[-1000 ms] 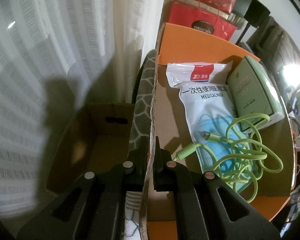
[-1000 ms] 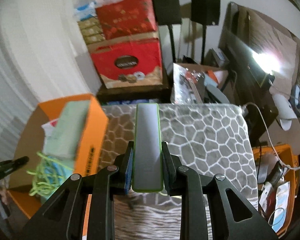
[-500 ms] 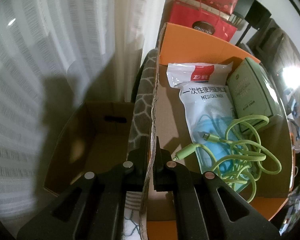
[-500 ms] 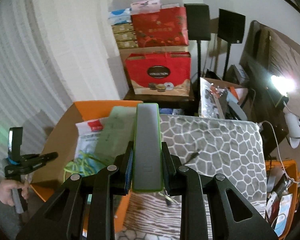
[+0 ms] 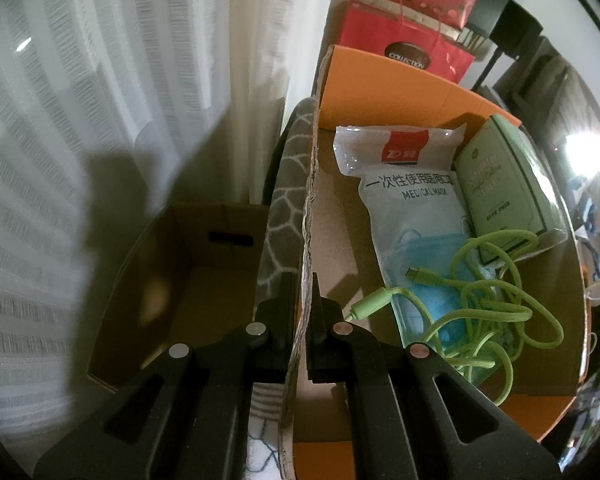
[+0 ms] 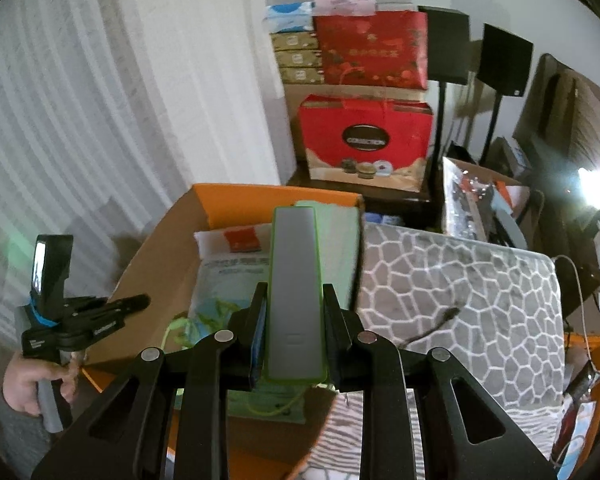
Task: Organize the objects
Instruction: 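Carry the power bank with the right tool and lower it beside the green cable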
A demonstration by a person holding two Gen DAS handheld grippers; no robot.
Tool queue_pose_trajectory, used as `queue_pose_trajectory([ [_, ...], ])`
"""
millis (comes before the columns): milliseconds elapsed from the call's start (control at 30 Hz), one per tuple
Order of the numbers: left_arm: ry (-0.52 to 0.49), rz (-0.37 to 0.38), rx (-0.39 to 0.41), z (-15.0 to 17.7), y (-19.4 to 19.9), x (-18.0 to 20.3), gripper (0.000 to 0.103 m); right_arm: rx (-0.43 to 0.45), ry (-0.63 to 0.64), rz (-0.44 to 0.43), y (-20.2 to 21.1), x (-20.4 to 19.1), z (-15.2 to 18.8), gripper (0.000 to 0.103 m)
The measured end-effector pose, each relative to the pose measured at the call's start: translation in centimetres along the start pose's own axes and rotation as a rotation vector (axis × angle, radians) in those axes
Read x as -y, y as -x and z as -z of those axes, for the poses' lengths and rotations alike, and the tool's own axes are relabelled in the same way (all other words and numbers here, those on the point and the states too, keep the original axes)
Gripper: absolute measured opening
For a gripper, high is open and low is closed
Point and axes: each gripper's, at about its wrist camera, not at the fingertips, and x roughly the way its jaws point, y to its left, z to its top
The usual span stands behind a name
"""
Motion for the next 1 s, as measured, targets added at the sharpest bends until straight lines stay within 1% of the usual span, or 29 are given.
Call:
queue_pose_trajectory([
  [300,0.000,0.001,0.001,0.0,0.0,0.0,0.004,0.022,0.063,-0.033,0.8,-3.6,-0.8,0.024],
  [500,0.005,0.005,0.002,0.1,0.1,0.0,0.004,0.038,0.095,-0.040,1.6,-5.0,-1.1,0.024],
  [667,0.018,0.001,0.005,0.1,0.1,0.1,0.004,-0.011,0.084,-0.041,0.0,-5.1,-0.2,0.024],
  [867,0.018,0.002,0.005,0.1,0.1,0.1,0.004,-0.079,0.072,-0.031,-2.7,-4.5,2.2,0.024],
  [1000,0.017,0.001,0.006,0.1,0.1,0.1,0.004,-0.126,0.095,-0.031,-4.1,-4.4,4.0,0.024],
])
